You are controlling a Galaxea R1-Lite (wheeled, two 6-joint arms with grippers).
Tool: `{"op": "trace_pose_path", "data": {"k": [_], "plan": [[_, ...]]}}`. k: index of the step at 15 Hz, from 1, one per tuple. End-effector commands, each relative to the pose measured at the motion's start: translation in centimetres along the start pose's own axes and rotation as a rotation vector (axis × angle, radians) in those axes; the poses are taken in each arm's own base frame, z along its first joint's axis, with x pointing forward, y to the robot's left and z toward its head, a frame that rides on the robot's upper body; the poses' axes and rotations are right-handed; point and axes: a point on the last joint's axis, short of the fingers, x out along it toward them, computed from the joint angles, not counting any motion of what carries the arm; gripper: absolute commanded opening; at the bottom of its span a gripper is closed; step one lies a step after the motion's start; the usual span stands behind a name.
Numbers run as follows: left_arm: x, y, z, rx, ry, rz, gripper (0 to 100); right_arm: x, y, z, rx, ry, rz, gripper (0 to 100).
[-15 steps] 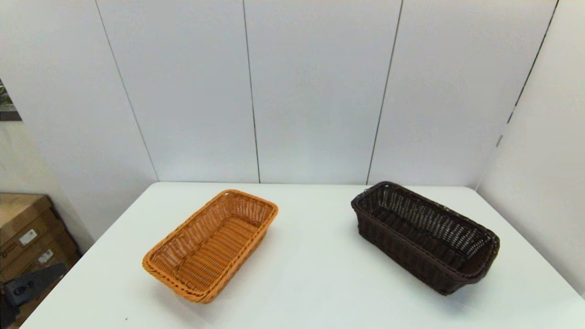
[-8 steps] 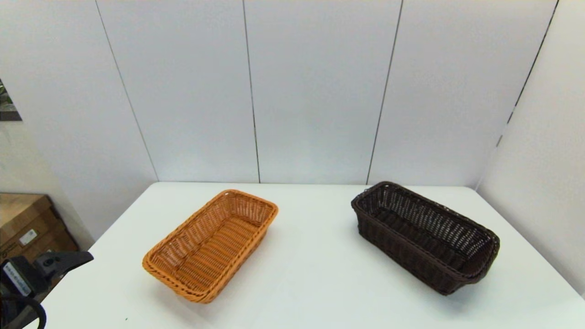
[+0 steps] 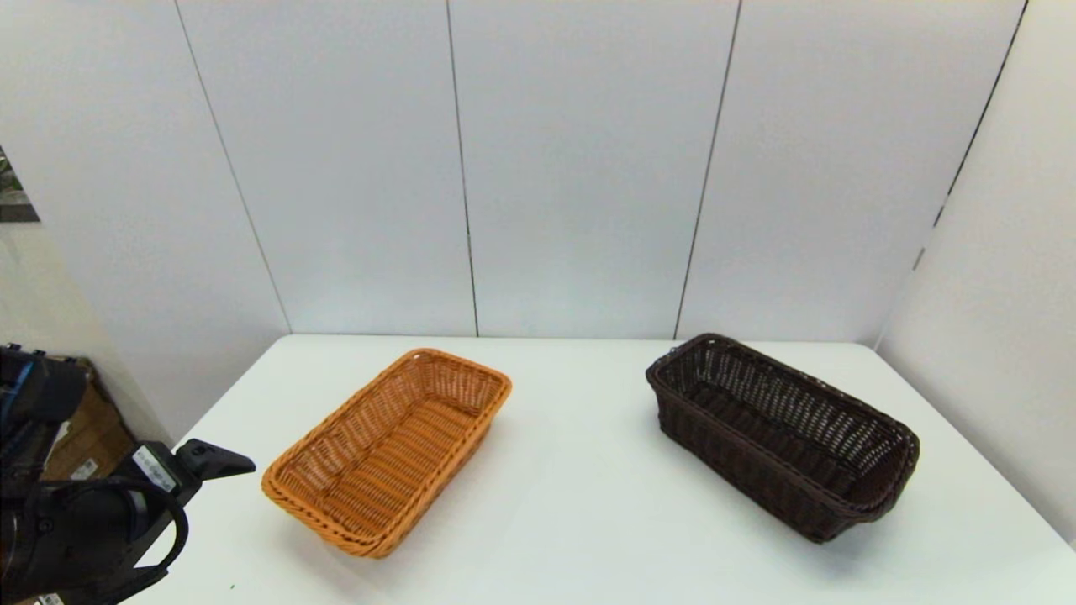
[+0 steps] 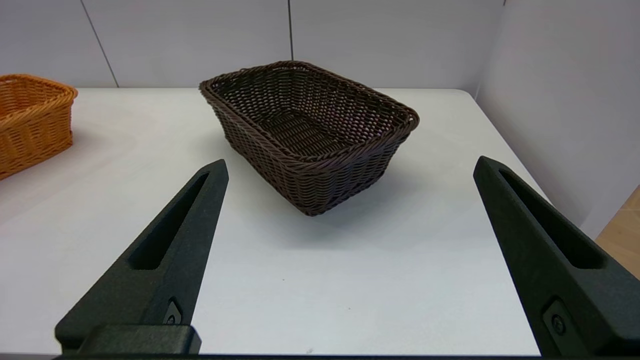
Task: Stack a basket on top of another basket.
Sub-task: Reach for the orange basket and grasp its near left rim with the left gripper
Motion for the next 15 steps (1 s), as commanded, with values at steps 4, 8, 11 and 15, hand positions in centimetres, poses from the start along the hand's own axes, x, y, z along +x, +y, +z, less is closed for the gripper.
{"op": "trace_pose_path", "data": {"k": [4,8,11,15], "plan": [[4.5,-2.6,0.7,0.007,0.13,0.19,100,0.0,0.0,0.0,0.0,0.0,0.0,100],[7.0,-3.6,0.9,0.014,0.167,0.265,100,0.0,0.0,0.0,0.0,0.002,0.0,100],[8.8,-4.3,1.0,0.003,0.237,0.315,100,0.0,0.0,0.0,0.0,0.002,0.0,100],[9.3,-5.4,1.5,0.012,0.223,0.298,100,0.0,0.0,0.0,0.0,0.002,0.0,100]]}}
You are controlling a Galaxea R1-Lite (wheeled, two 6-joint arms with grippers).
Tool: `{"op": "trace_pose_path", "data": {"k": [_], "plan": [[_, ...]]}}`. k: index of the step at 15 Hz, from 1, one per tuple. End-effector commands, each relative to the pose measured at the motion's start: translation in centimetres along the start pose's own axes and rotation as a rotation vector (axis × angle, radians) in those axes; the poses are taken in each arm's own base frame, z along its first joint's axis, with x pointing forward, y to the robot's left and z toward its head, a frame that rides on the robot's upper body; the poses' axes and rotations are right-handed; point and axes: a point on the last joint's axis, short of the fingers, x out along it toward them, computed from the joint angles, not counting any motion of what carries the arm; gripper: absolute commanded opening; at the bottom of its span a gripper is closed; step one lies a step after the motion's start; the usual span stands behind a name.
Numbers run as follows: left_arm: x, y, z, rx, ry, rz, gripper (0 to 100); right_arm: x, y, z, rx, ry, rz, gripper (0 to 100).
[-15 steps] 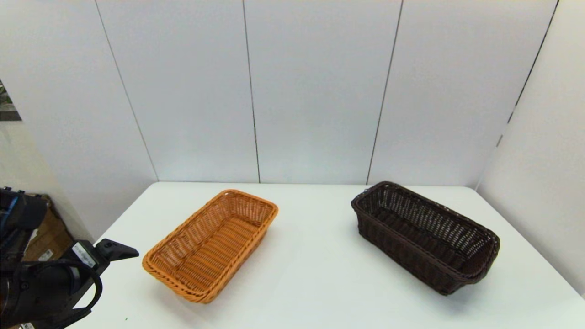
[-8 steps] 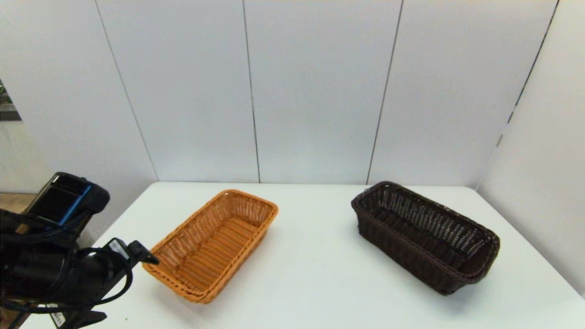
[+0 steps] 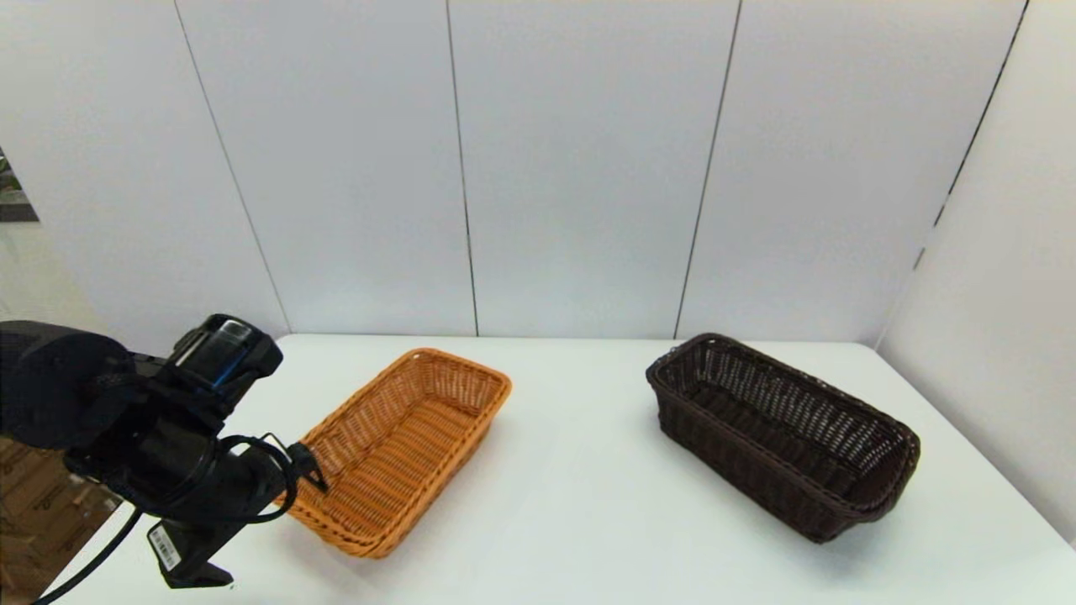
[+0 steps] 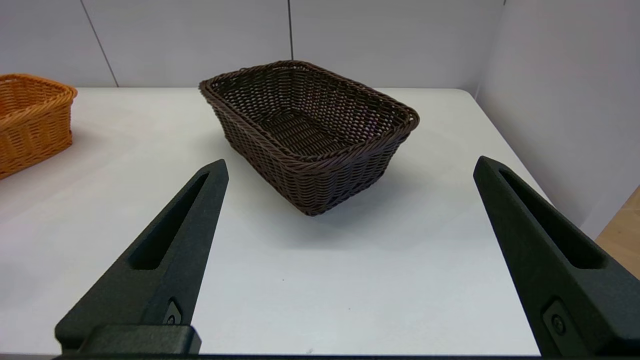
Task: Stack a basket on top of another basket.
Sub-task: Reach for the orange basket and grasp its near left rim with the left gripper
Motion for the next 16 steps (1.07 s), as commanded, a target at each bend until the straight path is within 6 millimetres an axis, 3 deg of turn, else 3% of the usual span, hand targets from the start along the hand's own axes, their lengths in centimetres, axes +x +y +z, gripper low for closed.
{"op": "trace_pose_path", "data": {"k": [1,6,16], "plan": [[0.3,-1.6,0.8,-0.001,-0.012,-0.012,100,0.0,0.0,0.0,0.0,0.002,0.0,100],[1.4,-2.9,1.2,0.001,-0.005,0.002,100,0.0,0.0,0.0,0.0,0.001,0.0,100],[3.6,-2.2,0.8,0.005,0.032,0.078,100,0.0,0.0,0.0,0.0,0.002,0.0,100]]}}
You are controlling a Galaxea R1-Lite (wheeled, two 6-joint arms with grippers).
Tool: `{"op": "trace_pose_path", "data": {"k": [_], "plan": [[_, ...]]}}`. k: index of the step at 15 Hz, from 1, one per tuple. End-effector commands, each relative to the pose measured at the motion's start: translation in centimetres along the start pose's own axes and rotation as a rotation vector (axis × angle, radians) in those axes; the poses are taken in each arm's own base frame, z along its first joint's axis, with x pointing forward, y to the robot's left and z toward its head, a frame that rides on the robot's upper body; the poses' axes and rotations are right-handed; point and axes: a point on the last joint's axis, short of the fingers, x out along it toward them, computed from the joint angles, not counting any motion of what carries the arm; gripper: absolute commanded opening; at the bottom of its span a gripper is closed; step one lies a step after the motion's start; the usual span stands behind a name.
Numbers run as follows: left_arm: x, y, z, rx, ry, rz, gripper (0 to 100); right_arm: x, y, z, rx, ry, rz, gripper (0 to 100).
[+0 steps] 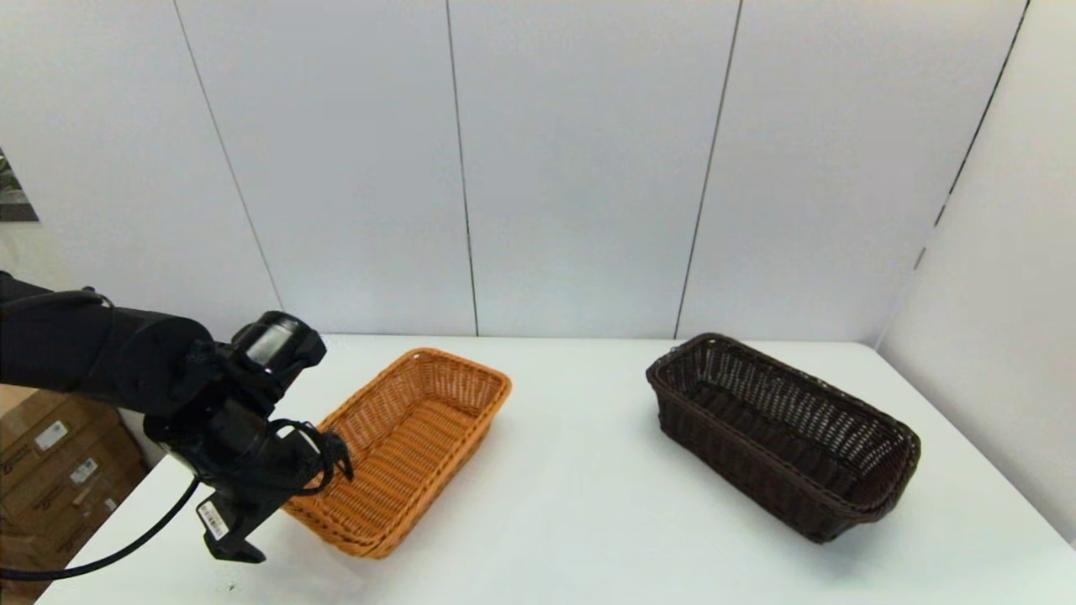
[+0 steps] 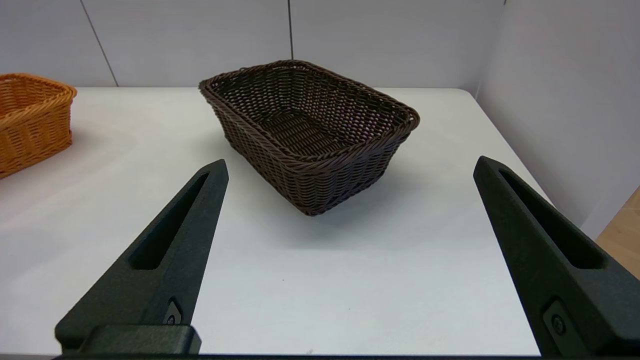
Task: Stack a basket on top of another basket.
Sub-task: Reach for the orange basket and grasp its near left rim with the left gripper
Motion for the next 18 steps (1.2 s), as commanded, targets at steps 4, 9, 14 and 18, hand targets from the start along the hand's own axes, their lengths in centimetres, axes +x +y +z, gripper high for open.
{"op": "trace_pose_path", "data": {"k": [4,9,14,18], "plan": [[1.9,0.3,-0.3,0.001,0.01,0.026,100,0.0,0.0,0.0,0.0,0.002,0.0,100],[3.0,0.0,-0.2,0.001,0.001,-0.006,100,0.0,0.0,0.0,0.0,0.002,0.0,100],[3.2,-0.2,-0.1,0.002,0.023,-0.033,100,0.0,0.0,0.0,0.0,0.002,0.0,100],[3.3,-0.5,0.0,-0.002,0.015,-0.051,100,0.0,0.0,0.0,0.0,0.002,0.0,100]]}}
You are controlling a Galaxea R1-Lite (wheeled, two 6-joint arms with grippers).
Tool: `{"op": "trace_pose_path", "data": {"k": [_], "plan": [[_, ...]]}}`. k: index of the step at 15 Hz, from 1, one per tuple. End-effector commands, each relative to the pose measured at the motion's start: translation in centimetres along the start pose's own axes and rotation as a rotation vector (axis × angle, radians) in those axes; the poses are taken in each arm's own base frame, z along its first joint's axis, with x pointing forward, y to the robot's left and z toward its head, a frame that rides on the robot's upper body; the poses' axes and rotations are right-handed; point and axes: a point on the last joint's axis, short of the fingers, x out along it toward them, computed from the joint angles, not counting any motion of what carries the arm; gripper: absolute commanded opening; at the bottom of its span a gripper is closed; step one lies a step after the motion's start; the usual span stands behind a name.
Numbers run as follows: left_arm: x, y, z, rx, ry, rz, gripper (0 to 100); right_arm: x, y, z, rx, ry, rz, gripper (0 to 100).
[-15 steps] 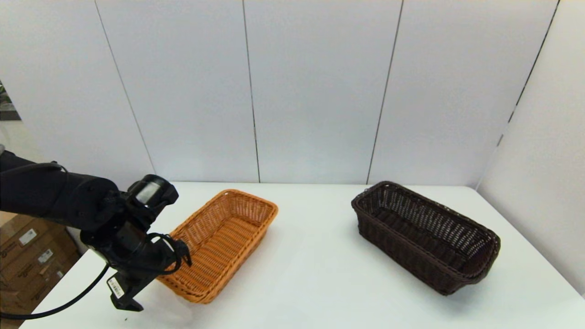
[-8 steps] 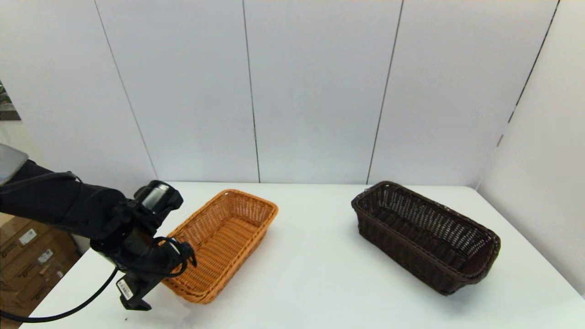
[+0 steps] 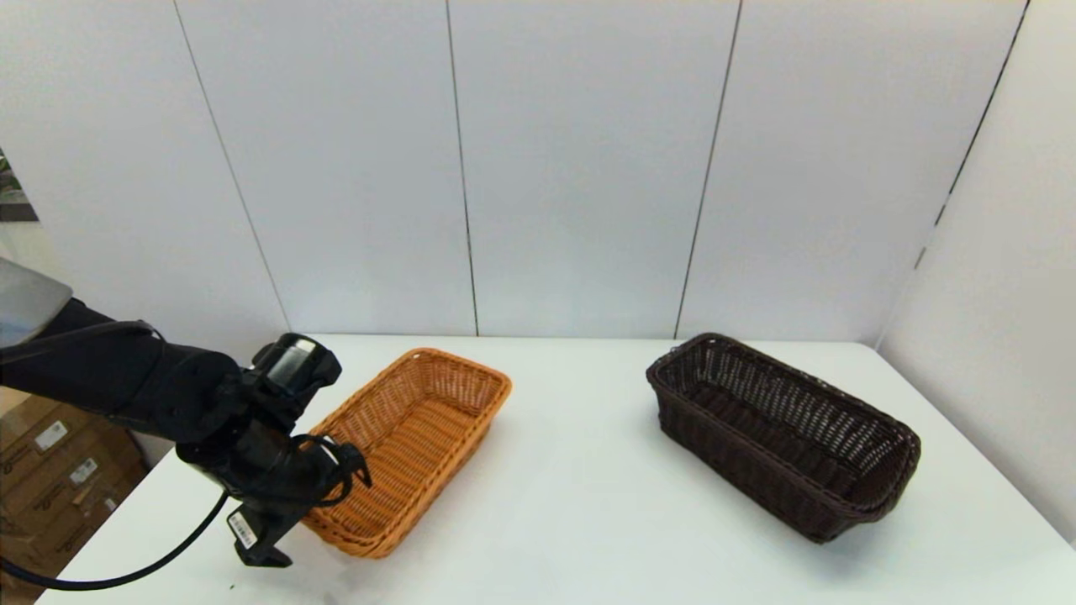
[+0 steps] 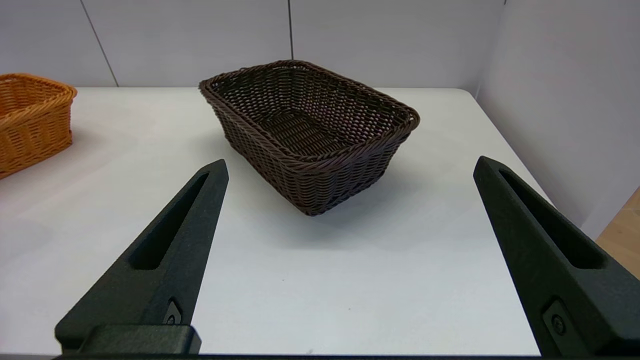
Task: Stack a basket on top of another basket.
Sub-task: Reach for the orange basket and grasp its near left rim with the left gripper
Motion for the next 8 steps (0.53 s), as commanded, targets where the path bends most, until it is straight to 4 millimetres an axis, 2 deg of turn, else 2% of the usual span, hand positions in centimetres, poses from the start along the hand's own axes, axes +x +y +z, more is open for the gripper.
{"op": "trace_pose_path", "data": {"k": [1,8], "plan": [[0.21,-0.23,0.19,-0.017,-0.01,-0.018,100,0.01,0.0,-0.01,0.0,0.002,0.0,100],[0.24,-0.56,0.37,-0.044,-0.012,-0.049,100,0.01,0.0,-0.01,0.0,0.002,0.0,100]]}}
